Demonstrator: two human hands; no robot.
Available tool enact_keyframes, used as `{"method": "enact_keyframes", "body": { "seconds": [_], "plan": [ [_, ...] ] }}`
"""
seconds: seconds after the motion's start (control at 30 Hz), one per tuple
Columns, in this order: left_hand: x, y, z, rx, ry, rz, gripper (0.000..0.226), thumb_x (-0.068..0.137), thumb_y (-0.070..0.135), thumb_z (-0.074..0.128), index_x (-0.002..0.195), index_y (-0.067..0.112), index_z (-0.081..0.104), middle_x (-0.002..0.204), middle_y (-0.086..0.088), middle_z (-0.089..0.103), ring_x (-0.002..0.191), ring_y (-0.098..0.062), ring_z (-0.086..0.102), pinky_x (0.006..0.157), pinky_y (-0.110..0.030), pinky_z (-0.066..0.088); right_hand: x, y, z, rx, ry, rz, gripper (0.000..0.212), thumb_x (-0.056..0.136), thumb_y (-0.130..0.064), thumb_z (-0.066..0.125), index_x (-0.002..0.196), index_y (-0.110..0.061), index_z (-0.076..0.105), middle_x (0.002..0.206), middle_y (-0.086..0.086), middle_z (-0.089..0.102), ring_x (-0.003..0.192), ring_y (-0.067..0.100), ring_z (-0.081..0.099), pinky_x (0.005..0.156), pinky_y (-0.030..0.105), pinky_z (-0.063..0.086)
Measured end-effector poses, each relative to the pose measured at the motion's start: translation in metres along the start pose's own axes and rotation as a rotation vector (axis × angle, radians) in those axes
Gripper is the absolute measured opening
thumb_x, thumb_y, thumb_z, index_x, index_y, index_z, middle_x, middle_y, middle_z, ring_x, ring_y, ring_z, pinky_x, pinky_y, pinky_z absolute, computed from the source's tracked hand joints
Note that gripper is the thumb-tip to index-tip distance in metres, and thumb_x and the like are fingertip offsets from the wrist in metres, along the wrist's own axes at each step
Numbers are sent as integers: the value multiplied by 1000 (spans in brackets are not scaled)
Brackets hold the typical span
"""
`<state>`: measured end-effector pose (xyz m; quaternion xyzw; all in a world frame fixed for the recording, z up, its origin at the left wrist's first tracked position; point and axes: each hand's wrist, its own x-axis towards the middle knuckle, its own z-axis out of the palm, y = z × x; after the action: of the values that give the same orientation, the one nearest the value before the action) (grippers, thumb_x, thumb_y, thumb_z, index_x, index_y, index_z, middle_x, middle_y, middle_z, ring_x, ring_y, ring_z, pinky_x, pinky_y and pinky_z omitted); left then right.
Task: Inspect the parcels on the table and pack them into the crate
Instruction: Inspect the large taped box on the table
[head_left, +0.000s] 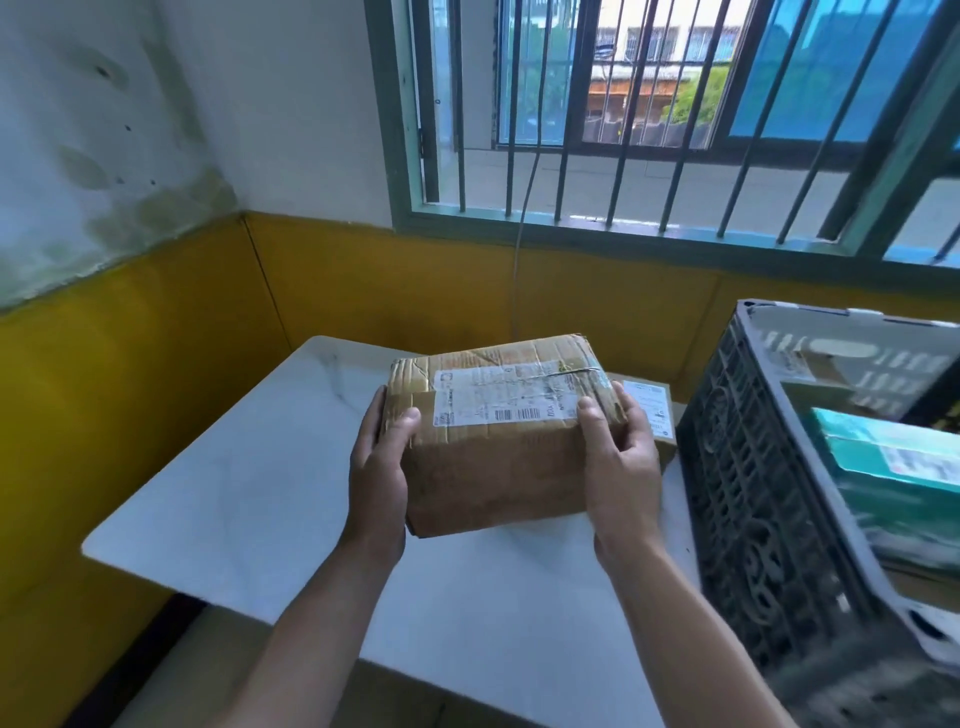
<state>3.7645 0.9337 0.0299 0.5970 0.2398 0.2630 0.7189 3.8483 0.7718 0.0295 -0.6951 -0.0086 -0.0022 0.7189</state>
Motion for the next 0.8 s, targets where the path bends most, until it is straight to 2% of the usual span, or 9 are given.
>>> {"method": "enact_keyframes", "body": {
  "seconds": [0.1,0.3,0.4,0.47,0.57,0.63,0.67,0.73,0.8],
  "plan": [
    [-29,9,4,-5,-24,29,61,85,53,51,144,37,52,136,2,64,124,-21,62,104,-52,53,-22,-13,-24,9,-6,-34,46,98,-49,59,143,-45,48,109,-38,48,104,-10,50,84,25,43],
    [-75,33,26,-18,-76,91,49,92,49,50,140,40,56,128,5,70,116,-19,68,94,-45,59,-55,-48,-77,-21,6,-121,52,98,-55,54,147,-45,41,123,-28,51,115,-1,51,99,26,41],
    [-94,46,52,-33,-125,113,47,95,44,50,141,36,56,128,3,70,118,-19,68,90,-40,61,-60,-69,-110,-13,28,-149,51,98,-56,53,147,-47,40,116,-37,46,109,-6,50,96,21,42],
    [-103,53,70,-57,-149,130,44,98,42,51,141,34,57,127,3,71,117,-18,69,85,-36,62,-60,-79,-132,-3,47,-173,51,98,-56,54,146,-49,41,115,-36,47,109,-7,51,91,15,43],
    [-117,59,108,-107,-166,150,39,98,38,53,137,35,60,122,5,74,112,-15,71,80,-34,62,-57,-95,-173,7,80,-202,49,97,-56,55,144,-51,43,106,-43,44,96,-22,48,72,-1,40],
    [-126,64,135,-137,-172,145,41,96,38,56,137,36,60,119,7,75,108,-14,73,75,-32,63,-52,-104,-199,2,107,-215,50,96,-58,55,144,-53,42,100,-47,42,86,-33,47,63,-4,39],
    [-132,66,152,-157,-174,136,41,96,38,57,137,35,60,116,7,76,104,-13,74,70,-30,62,-48,-108,-217,2,125,-220,50,96,-59,55,143,-54,42,100,-47,42,84,-35,46,65,-2,40],
    [-145,66,191,-193,-202,130,41,98,36,58,138,31,59,111,6,77,97,-12,76,63,-31,62,-39,-117,-254,8,145,-237,47,96,-58,56,141,-53,44,105,-44,44,95,-25,50,78,9,45],
    [-160,63,228,-190,-242,130,38,100,35,56,137,30,59,111,4,77,96,-15,76,66,-39,64,-28,-123,-292,-1,169,-240,46,96,-56,56,140,-49,46,113,-38,48,105,-13,51,85,21,48]
  ]
}}
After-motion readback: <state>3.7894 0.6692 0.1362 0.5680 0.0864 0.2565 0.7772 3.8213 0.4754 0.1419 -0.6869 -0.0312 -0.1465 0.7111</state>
